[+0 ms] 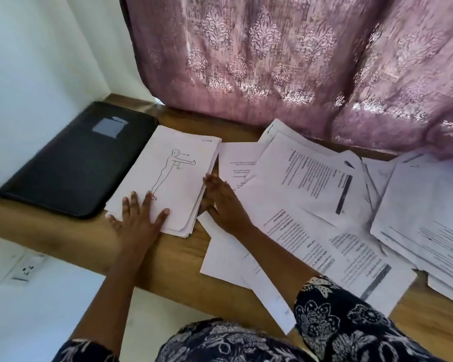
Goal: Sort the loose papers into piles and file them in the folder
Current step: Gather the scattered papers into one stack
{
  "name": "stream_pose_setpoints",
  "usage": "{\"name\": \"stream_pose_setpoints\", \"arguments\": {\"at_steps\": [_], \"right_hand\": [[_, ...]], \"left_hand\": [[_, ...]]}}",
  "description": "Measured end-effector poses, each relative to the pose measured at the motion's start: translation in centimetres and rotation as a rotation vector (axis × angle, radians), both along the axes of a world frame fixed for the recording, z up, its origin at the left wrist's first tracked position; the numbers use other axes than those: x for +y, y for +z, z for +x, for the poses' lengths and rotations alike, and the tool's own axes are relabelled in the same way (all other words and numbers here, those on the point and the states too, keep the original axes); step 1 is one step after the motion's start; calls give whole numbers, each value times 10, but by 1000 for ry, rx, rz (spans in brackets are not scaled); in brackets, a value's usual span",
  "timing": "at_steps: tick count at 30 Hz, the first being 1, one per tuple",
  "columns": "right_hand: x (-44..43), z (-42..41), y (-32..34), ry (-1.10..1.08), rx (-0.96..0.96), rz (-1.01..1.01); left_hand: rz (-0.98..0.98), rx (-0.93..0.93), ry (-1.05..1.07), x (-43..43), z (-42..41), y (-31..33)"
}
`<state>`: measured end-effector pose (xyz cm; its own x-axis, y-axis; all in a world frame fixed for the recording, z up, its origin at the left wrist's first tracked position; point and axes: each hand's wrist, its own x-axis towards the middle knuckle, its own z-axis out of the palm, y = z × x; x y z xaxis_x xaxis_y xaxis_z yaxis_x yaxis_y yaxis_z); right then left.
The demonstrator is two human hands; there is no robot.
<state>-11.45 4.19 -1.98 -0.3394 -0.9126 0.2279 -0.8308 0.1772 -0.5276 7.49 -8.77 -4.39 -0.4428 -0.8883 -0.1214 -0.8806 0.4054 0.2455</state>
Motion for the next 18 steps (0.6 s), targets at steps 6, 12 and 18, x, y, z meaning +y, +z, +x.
{"name": "stream_pose_setpoints", "arguments": {"at_steps": [6,12,18], "right_hand": [[87,-1,6,-218,240,37],[185,-51,21,-772,22,449],[236,-69,33,-884,-37,707]], "left_hand": [[-88,64,-13,15,-15,17],[-192,341,-734,119,-102,16],[-179,125,-944,184,-137,-8]]}}
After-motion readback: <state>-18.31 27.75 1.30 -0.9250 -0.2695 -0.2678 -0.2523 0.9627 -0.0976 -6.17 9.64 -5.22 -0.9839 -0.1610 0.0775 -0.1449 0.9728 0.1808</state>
